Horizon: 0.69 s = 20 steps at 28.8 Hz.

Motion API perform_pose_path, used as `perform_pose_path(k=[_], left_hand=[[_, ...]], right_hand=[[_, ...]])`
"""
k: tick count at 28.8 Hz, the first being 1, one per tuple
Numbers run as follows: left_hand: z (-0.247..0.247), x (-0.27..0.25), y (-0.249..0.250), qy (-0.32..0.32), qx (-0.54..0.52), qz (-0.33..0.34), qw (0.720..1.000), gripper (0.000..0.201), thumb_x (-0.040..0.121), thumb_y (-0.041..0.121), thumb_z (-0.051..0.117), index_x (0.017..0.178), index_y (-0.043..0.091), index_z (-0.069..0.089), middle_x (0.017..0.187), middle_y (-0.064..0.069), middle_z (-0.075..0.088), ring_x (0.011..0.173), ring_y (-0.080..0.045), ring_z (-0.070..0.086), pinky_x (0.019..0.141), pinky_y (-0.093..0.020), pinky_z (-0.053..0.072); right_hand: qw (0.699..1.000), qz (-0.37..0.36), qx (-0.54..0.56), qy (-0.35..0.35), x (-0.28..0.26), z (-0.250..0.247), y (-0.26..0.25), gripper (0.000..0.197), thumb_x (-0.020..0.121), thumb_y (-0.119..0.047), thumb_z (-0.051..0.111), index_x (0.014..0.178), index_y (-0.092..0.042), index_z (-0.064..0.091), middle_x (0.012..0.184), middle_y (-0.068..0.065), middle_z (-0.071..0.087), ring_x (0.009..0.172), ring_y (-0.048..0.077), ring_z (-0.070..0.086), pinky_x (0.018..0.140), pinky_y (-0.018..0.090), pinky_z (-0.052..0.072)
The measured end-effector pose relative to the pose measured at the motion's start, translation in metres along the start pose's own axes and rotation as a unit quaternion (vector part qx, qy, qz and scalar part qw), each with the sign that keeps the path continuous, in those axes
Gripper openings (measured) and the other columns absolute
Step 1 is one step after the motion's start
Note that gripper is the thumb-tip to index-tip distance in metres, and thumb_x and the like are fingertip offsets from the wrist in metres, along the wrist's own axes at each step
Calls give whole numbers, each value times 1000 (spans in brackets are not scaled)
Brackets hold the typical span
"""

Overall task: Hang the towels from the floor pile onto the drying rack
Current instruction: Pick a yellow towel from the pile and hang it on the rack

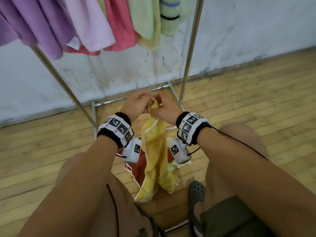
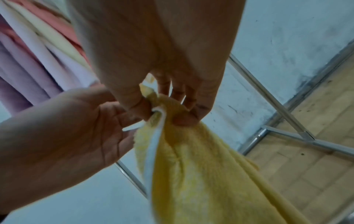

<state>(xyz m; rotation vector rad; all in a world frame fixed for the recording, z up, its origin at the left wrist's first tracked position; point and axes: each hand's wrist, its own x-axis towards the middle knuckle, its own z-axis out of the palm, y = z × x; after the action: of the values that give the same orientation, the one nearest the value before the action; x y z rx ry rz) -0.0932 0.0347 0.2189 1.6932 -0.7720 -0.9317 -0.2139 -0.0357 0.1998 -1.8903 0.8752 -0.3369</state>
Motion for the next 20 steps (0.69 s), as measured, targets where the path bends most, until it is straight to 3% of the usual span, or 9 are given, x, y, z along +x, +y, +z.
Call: perform_pose_path(k=[2, 5, 8, 10, 13, 15, 17, 20], left_hand=[[-5, -11, 20, -4, -39, 29, 999, 20, 98, 15, 57, 112, 5, 68, 82, -9, 68, 76, -19, 67, 70, -29, 61], [-12, -18, 30, 0, -65, 72, 995, 29, 91, 3, 63, 119, 8, 64, 90, -16, 66, 80, -21, 70, 70, -28, 59], [-15, -18, 22, -14, -53, 66, 996, 37, 89, 13, 68, 125, 20, 59, 106, -9, 66, 97, -20, 69, 84, -35, 57], [-15, -19, 19, -57, -22, 39, 997, 33, 92, 22, 64, 124, 23, 60, 113, -2, 69, 106, -17, 66, 95, -39, 53], [-15, -24, 22, -134, -24, 29, 990, 33, 94, 11, 56, 125, 18, 62, 115, -8, 70, 104, -20, 67, 94, -37, 53], [-13, -24, 20, -152, -13, 47, 987, 40, 94, 2, 57, 131, 15, 56, 119, -13, 68, 107, -25, 67, 92, -38, 54], [-14, -20, 15, -137, 0, 61, 989, 38, 94, 2, 58, 131, 10, 56, 119, -17, 68, 108, -31, 67, 93, -42, 55], [-15, -11, 7, -82, 14, 73, 994, 25, 92, 6, 64, 116, 9, 65, 109, -20, 71, 101, -38, 68, 92, -52, 54]], right_hand=[[999, -24, 31, 9, -6, -15, -17, 31, 83, -25, 67, 110, -20, 52, 97, -7, 60, 92, 16, 59, 68, 25, 47], [996, -45, 72, 22, -12, -31, -36, 20, 81, -27, 64, 99, -29, 57, 95, 0, 66, 89, 20, 65, 79, 44, 57], [991, -60, 121, 24, -17, -35, -38, 22, 83, -8, 62, 96, -26, 59, 94, 3, 65, 86, 22, 64, 84, 51, 55], [986, -52, 160, 18, -18, -35, -36, 26, 84, 0, 60, 99, -22, 61, 97, 9, 64, 85, 25, 63, 86, 55, 54], [977, -40, 211, 15, -17, -34, -37, 26, 83, 3, 56, 96, -19, 62, 94, 11, 62, 85, 26, 62, 87, 56, 53], [972, -24, 235, 14, -17, -34, -36, 26, 84, 5, 54, 95, -17, 62, 91, 9, 63, 84, 25, 62, 89, 56, 53], [972, -13, 235, 18, -15, -33, -36, 25, 84, 6, 54, 96, -15, 62, 88, 8, 63, 83, 23, 61, 90, 54, 53], [976, -1, 214, 35, -11, -31, -34, 24, 84, 3, 58, 103, -9, 64, 91, 9, 66, 86, 25, 66, 90, 52, 56]])
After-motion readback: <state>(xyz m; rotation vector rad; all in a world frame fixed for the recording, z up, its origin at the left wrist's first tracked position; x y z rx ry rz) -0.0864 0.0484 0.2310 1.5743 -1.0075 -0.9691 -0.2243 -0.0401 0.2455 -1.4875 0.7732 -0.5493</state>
